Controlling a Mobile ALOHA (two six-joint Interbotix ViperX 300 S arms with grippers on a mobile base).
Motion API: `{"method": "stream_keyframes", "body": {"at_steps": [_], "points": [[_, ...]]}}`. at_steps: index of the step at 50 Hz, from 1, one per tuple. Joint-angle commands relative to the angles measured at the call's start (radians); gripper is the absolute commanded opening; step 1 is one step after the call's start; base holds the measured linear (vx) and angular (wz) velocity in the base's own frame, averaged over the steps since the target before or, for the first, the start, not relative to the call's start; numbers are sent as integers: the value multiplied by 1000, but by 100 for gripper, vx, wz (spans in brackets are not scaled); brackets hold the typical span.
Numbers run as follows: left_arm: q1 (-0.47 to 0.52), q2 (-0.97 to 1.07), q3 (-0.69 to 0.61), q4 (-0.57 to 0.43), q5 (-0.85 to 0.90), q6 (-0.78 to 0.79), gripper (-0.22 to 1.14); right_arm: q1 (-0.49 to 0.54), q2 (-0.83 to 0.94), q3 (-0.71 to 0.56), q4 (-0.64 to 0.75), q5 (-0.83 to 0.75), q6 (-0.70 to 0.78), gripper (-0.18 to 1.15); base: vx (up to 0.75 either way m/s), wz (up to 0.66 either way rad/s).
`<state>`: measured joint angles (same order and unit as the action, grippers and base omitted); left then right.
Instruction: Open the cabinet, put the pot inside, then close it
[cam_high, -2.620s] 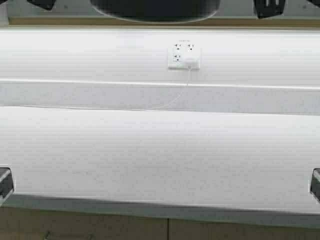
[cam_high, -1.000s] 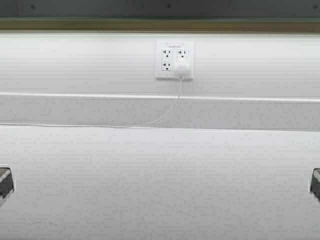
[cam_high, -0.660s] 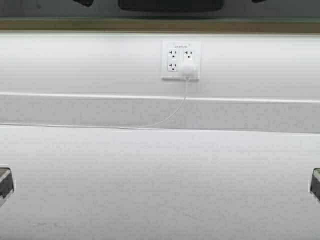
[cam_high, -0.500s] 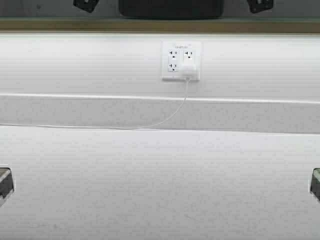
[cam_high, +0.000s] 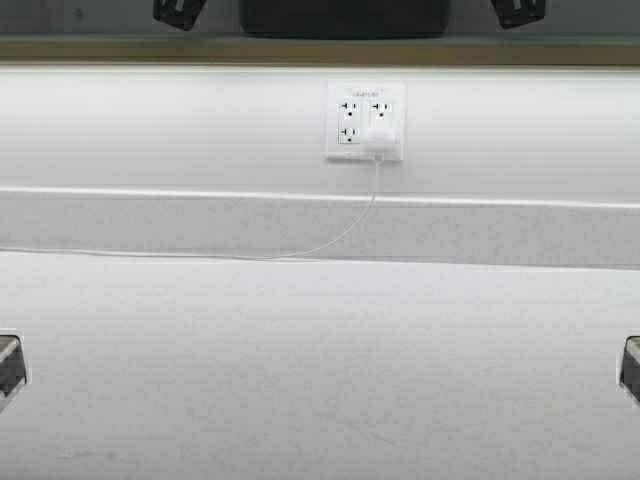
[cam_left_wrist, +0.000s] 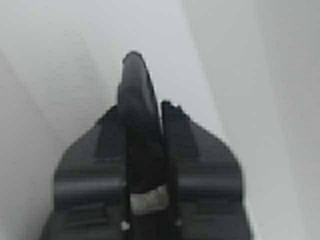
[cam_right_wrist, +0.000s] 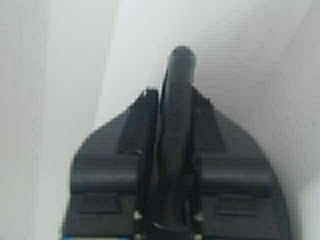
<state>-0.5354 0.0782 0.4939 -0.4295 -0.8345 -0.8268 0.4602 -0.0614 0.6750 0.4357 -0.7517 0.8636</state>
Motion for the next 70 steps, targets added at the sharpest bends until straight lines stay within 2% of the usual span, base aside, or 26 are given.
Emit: {"method": "stream_keyframes", "body": {"at_steps": [1, 4, 6, 12, 23, 34, 46, 58, 70], "points": [[-58, -15, -18, 26, -58, -35, 81, 51, 14, -3, -35, -35, -17, 98, 0, 0], [-58, -15, -18, 25, -67, -44, 103, 51, 11, 0, -31, -46, -9, 106, 0, 0], [-57, -15, -17, 25, -67, -51, 108, 51, 9, 3, -23, -49, -8, 105, 0, 0], [-57, -17, -11, 23, -80, -75, 101, 51, 8, 8, -5, -57, -12, 104, 0, 0], [-44, -40, 17, -2, -121, -94, 101, 21, -37, 41, 18, -80, -17, 104, 0, 0], [23, -137, 94, -11, -127, -92, 101, -77, -144, 110, 23, -80, -35, 104, 0, 0], [77, -210, 156, -14, -127, -92, 101, -138, -202, 155, 21, -72, -46, 104, 0, 0], [80, -206, 186, -14, -115, -80, 101, -144, -253, 186, 5, -67, -141, 104, 0, 0], [110, -201, 229, -44, -83, -75, 102, -144, -268, 173, 3, -31, -153, 104, 0, 0]]}}
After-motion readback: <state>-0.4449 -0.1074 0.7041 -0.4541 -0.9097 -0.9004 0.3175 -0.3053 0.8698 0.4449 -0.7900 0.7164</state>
